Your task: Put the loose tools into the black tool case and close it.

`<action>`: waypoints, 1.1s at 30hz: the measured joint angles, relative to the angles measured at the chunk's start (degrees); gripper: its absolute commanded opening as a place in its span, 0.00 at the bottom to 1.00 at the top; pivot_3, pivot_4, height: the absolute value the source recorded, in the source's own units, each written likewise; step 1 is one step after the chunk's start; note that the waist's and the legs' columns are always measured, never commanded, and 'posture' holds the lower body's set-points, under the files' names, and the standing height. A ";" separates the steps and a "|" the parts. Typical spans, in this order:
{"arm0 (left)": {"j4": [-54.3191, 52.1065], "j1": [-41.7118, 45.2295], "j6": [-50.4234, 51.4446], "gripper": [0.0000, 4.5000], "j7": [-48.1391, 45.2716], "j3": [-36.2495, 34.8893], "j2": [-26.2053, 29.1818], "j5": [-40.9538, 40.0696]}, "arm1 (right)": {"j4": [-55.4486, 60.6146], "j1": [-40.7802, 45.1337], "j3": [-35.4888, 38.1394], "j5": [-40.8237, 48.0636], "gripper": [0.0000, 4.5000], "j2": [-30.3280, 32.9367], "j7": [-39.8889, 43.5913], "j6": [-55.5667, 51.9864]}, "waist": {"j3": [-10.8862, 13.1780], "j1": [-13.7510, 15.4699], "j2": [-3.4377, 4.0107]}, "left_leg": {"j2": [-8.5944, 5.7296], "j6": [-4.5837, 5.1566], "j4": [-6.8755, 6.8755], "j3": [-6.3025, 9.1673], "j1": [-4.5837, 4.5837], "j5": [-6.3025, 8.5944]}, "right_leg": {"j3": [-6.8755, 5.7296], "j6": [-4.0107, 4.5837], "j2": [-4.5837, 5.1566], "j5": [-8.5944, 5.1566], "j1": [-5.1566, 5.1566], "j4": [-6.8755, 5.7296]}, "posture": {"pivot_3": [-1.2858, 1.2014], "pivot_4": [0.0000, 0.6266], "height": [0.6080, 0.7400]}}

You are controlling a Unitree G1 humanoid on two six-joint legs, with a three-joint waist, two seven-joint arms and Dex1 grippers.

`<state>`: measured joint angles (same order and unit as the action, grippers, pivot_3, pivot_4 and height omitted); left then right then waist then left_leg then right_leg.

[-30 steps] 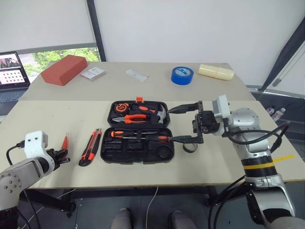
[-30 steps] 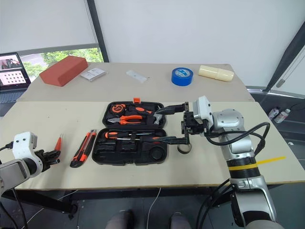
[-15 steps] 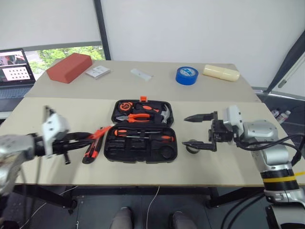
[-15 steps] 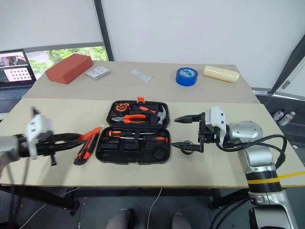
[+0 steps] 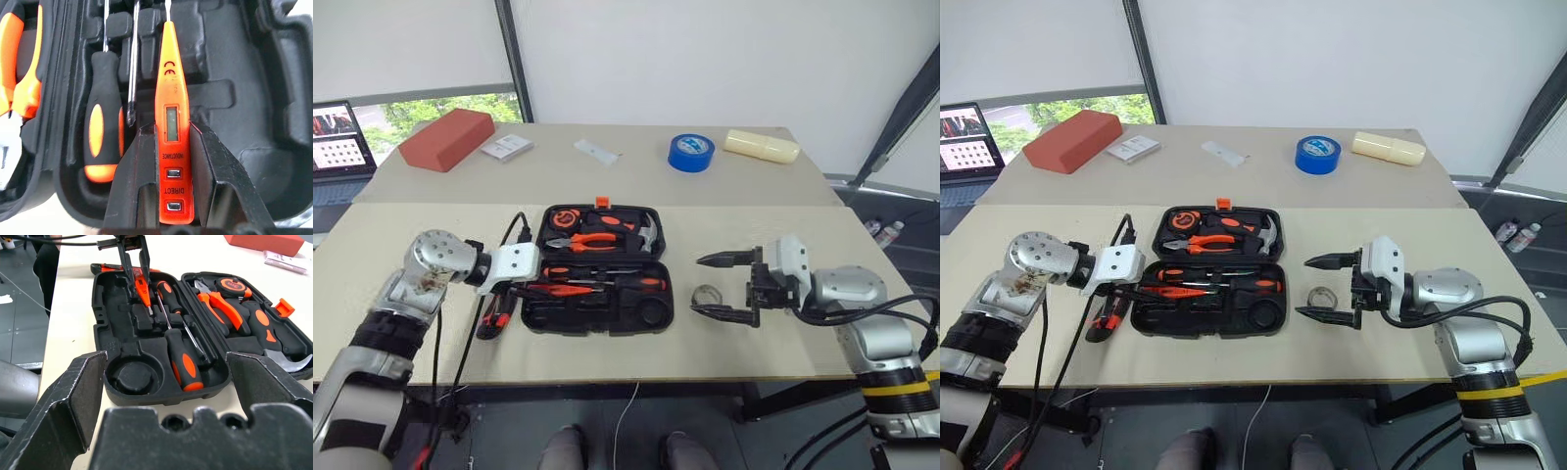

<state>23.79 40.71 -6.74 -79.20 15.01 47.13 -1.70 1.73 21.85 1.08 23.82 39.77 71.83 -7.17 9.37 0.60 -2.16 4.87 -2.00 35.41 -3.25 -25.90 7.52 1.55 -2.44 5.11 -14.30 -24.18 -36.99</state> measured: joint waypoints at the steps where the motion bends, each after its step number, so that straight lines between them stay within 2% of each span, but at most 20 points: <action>1: 0.39 0.55 0.07 0.09 0.51 0.31 -0.63 0.73 | 0.00 -0.23 0.01 0.00 1.00 0.00 0.00 0.13 | 0.00 0.02 0.00 | 0.00 0.00 0.05 0.00 0.00 0.00 | 0.00 -0.06 0.00 -0.01 0.01 -0.01 | 0.52 0.24 1.00; 9: 0.95 4.44 1.04 0.09 -0.12 3.40 -2.30 6.15 | 1.10 -0.79 0.19 0.13 1.00 -0.01 -0.83 0.17 | 0.00 0.07 0.00 | 0.01 0.04 0.46 0.06 -0.10 0.00 | 0.01 -0.27 0.00 0.03 0.07 -0.10 | 0.52 0.24 1.00; 17: -1.64 4.45 4.68 0.09 -0.11 3.98 -2.12 8.15 | 1.53 -0.80 0.22 0.88 1.00 0.02 -1.17 0.07 | -0.02 0.05 0.03 | 0.01 0.06 0.47 0.08 -0.07 -0.01 | 0.01 -0.27 -0.01 0.04 0.10 -0.13 | 0.52 0.24 1.00; 19: -3.39 4.04 7.45 0.32 0.23 4.03 -2.15 8.64 | 1.56 -0.81 0.22 1.05 1.00 0.04 -1.22 0.04 | -0.03 0.04 0.05 | 0.01 0.06 0.48 0.08 -0.04 -0.01 | 0.01 -0.27 0.00 0.04 0.14 -0.13 | 0.52 0.24 1.00; 20: -4.27 3.63 8.62 0.37 1.18 3.96 -2.23 9.12 | 1.57 -0.80 0.22 1.07 1.00 0.06 -1.22 0.00 | -0.06 0.04 0.09 | 0.01 0.06 0.48 0.08 -0.03 -0.02 | 0.01 -0.27 0.00 0.04 0.15 -0.13 | 0.52 0.24 1.00; 21: -4.62 3.36 9.40 0.47 2.18 3.90 -2.44 9.54 | 1.57 -0.81 0.22 1.08 1.00 0.07 -1.22 -0.06 | -0.07 0.04 0.12 | 0.01 0.07 0.48 0.09 -0.03 -0.02 | 0.02 -0.28 0.00 0.04 0.15 -0.13 | 0.52 0.24 1.00; 25: -4.95 2.60 10.61 0.77 4.21 0.95 -4.47 7.66 | 1.56 -0.82 0.22 1.11 1.00 0.50 -1.12 -0.29 | -0.09 0.02 0.15 | -0.01 0.10 0.48 0.07 -0.04 0.00 | 0.06 -0.27 0.00 0.04 0.13 -0.12 | 0.52 0.24 1.00; 28: -4.71 -0.20 10.52 0.77 2.73 -3.07 -7.70 -0.36 | 1.58 -0.77 0.18 1.23 1.00 0.51 -0.89 -0.37 | -0.05 0.03 0.08 | 0.00 0.12 0.52 0.13 -0.26 0.01 | 0.05 -0.09 -0.03 0.16 -0.03 -0.13 | 0.52 0.24 1.00; 33: -4.86 -2.26 10.59 0.77 -1.86 -9.63 -4.14 -7.92 | 1.48 -0.90 0.39 1.27 1.00 1.31 -0.62 -0.62 | -0.04 -0.33 0.08 | 0.00 0.13 0.51 0.13 -0.20 0.01 | 0.05 -0.10 -0.04 0.16 0.01 -0.13 | 0.52 0.24 1.00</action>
<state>18.92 38.45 3.85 -81.06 5.38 42.99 -9.62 3.22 20.95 1.47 25.09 41.08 71.21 -7.79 9.33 0.27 -2.08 4.88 -1.87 35.92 -3.13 -26.10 7.52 1.60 -2.54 5.07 -14.13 -24.17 -37.12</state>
